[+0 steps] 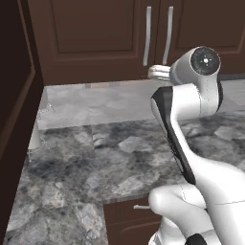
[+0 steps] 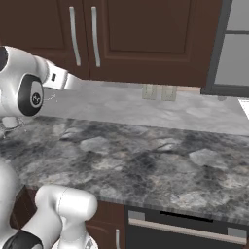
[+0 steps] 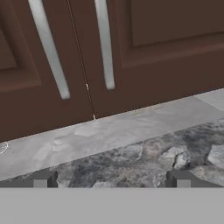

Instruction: Open the cabinet. Pick the dish brush and place it next to the sink. Then close the cabinet.

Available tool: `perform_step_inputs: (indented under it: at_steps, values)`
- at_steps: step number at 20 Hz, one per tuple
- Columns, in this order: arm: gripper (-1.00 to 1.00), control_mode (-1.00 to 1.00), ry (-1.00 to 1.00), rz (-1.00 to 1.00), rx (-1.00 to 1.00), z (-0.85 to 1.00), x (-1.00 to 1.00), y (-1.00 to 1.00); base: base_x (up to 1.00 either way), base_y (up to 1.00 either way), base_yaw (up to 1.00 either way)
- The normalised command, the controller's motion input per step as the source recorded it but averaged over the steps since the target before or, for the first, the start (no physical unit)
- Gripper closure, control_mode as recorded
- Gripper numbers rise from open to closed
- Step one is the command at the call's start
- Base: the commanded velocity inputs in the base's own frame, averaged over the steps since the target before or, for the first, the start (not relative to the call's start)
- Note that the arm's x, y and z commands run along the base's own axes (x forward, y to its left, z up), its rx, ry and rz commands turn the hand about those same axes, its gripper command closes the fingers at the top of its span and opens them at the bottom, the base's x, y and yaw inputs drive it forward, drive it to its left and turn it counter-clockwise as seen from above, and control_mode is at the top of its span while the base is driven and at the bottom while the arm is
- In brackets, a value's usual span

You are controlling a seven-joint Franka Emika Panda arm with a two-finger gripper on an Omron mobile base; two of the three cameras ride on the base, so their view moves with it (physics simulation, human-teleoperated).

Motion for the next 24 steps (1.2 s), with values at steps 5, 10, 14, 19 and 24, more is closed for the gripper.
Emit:
perform_step_inputs:
  at_steps: [5, 10, 14, 19, 24]
  values:
    - [-1.00, -1.00, 0.00, 0.03, 0.00, 0.47, 0.00, 0.00, 0.00, 0.00, 0.00]
    - [-1.00, -1.00, 0.00, 0.04, 0.00, 0.18, 0.03, -0.07, 0.00, 0.00, 0.00]
    - [-1.00, -1.00, 0.00, 0.08, 0.00, 0.00, 0.31, -0.25, 0.00, 0.00, 0.00]
    - [-1.00, -1.00, 0.00, 0.11, 0.00, 0.00, 0.34, -0.24, 0.00, 0.00, 0.00]
    - [-1.00, -1.00, 0.00, 0.09, 0.00, 0.00, 0.22, -0.09, 0.00, 0.00, 0.00]
